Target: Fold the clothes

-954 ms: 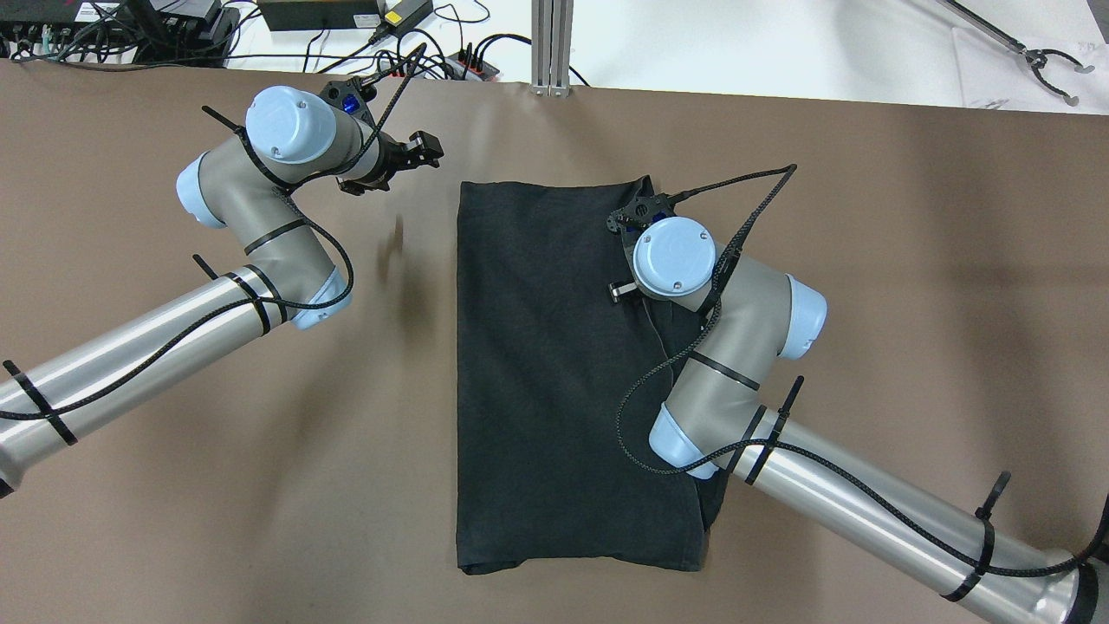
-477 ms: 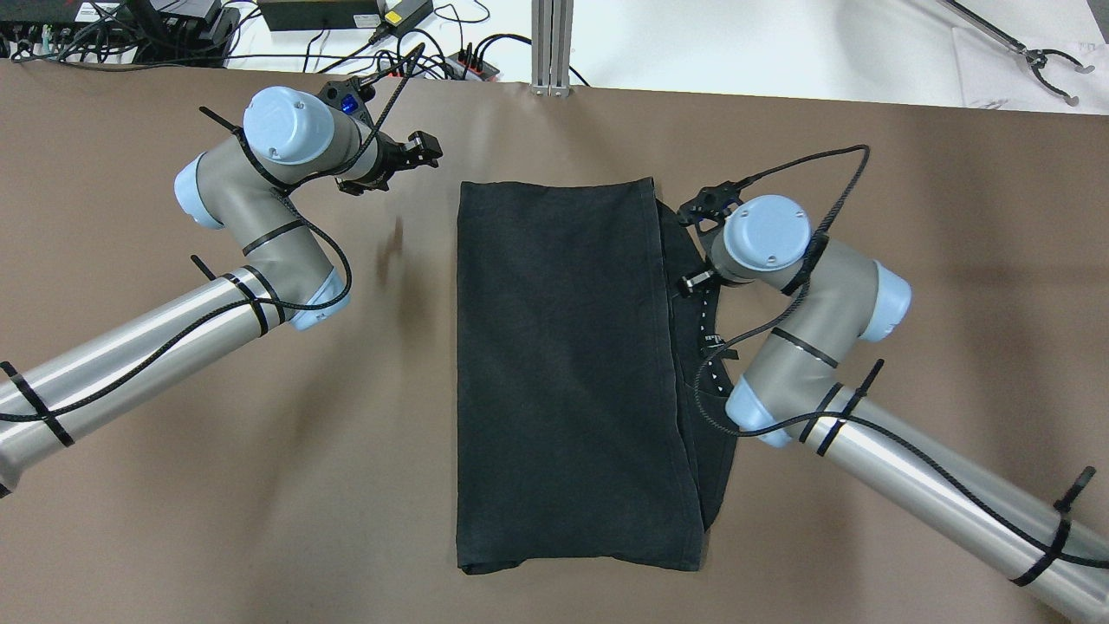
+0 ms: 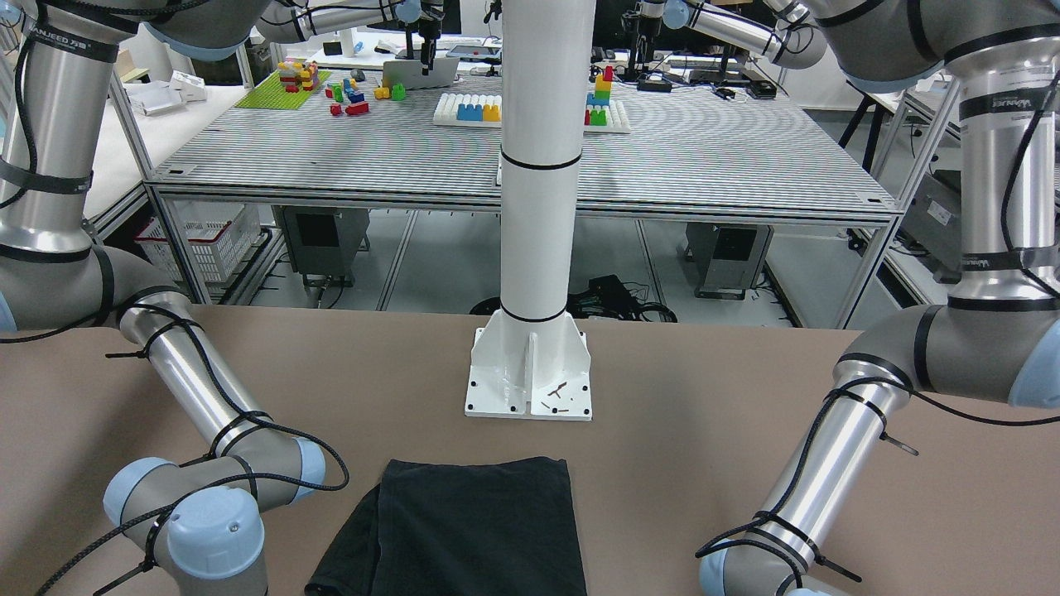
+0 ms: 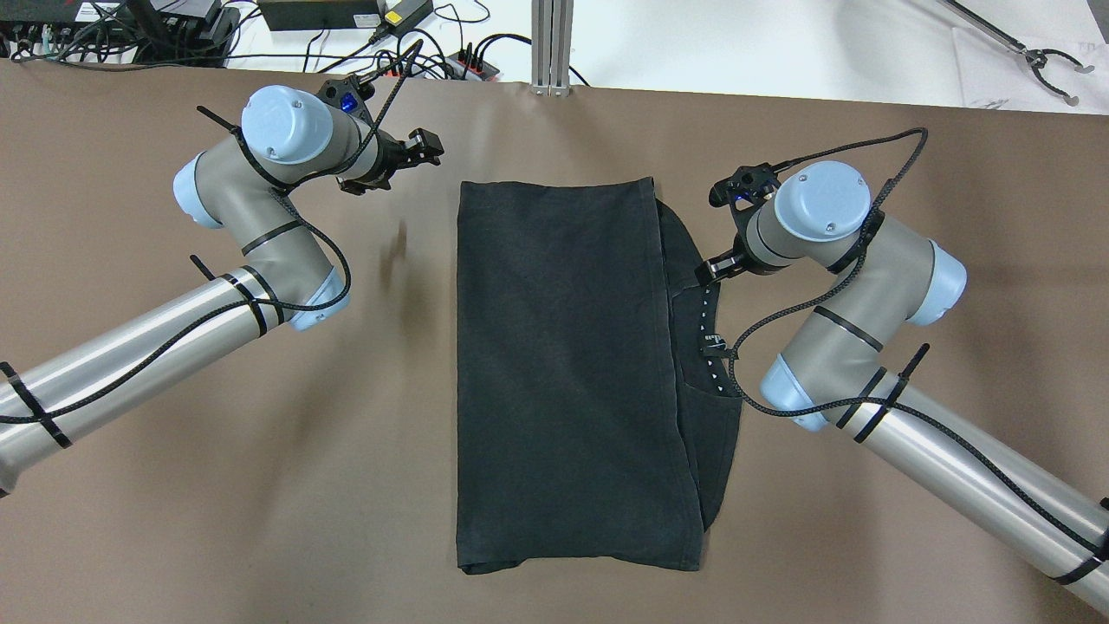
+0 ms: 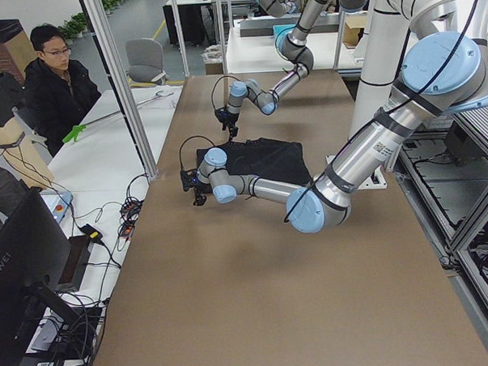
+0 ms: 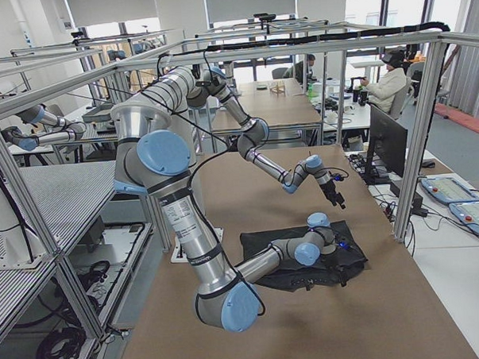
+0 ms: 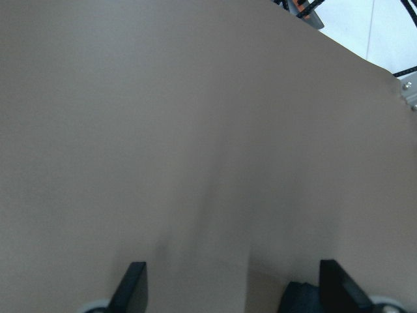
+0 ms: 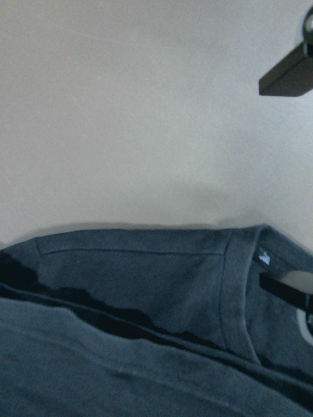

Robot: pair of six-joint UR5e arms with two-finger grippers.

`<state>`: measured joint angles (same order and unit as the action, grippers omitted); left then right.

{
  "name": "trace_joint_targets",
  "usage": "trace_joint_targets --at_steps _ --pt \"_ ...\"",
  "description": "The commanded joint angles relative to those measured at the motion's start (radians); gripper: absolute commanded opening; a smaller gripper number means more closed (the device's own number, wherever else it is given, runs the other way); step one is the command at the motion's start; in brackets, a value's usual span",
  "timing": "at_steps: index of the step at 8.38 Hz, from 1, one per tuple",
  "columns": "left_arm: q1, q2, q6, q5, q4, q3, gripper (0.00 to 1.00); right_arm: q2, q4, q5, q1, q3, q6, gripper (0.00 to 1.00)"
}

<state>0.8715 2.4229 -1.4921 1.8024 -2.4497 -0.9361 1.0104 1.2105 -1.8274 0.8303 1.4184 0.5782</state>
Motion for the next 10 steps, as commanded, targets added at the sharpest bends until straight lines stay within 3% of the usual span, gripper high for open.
trace_joint_targets --at_steps 1,3,6,8,10 --pt "-0.002 0.002 -0.054 0.000 0.000 -0.010 0.93 0.064 0.148 -0.006 -0.080 0.248 0.380 0.94" --pt "-0.008 -0.005 -0.062 0.000 0.000 -0.041 0.94 0.184 0.164 0.020 -0.173 0.466 0.756 0.94" --pt "-0.020 -0.027 -0.068 0.000 0.000 -0.082 0.94 0.275 0.172 0.074 -0.291 0.621 1.125 0.95" --pt "-0.029 -0.027 -0.068 -0.003 -0.002 -0.086 0.94 0.283 0.191 0.335 -0.489 0.626 1.354 0.95" --pt "-0.045 -0.022 -0.068 -0.038 -0.002 -0.090 0.94 0.293 0.213 0.356 -0.557 0.620 1.548 0.91"
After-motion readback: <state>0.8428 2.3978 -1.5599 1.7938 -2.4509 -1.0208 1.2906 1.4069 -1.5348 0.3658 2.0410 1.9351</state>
